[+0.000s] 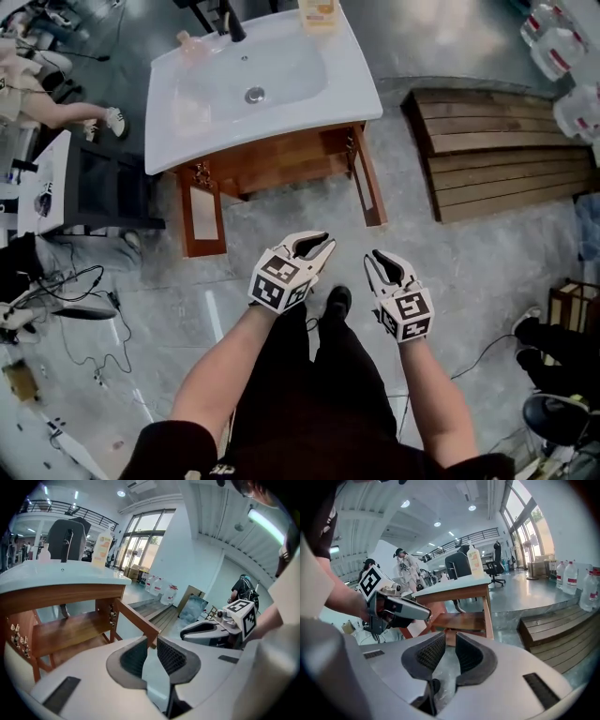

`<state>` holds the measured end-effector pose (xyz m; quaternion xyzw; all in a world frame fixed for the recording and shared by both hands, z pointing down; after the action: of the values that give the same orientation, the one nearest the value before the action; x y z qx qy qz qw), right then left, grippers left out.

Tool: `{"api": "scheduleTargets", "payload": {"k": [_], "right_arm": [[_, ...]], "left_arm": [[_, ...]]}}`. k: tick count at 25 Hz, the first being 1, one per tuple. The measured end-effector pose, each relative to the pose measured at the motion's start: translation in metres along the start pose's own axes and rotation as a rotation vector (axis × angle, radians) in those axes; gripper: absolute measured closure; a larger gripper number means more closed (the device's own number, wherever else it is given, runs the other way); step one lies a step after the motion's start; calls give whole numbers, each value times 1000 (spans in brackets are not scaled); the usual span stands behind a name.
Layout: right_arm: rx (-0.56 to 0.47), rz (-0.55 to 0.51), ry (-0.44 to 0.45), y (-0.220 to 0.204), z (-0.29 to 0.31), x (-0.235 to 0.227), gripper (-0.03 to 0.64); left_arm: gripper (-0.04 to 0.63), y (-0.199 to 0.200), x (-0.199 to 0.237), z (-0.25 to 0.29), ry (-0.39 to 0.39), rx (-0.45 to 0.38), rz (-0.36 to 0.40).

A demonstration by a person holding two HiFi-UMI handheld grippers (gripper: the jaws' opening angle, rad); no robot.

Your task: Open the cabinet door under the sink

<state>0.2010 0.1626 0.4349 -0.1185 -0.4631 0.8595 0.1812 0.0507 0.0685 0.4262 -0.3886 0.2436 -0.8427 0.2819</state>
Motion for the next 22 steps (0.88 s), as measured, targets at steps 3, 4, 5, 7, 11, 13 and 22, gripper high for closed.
{"api": "scheduleTargets", "payload": {"k": [3,4,5,7,11,13,22], "right_arm": [[-22,-42,17,31,-15,0,535],[-30,-54,20,40,-20,0,535],[-37,-64,24,49,-24,0,537],[-50,-82,34,68,-30,3,538],[-81,-122,68,110,-33,23,541],[-102,-143,88,130,-28,35,545],[-205,-202,102,240,10,87,601]], "left_arm": [[520,13,-24,-37,19,-34,18],[522,19,-29,-50,30,-55,11],[523,25,-33,-62,42,-79,0],[525,37,-39,-86,66,-120,-5],[528,58,-43,-133,125,-168,25],[532,69,-40,-157,153,-199,28],[543,111,2,-253,234,-346,7]]}}
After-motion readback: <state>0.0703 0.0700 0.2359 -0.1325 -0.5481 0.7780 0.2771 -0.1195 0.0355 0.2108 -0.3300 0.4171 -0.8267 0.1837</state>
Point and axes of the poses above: the fingertips, and each gripper's own axes: z forward along the fingers, x to its left, y out of its top, the point moved 7 cm from there along -z, backward along the fingers, and after that the axes turned 15 degrees about -z, right-handed, at the moved point
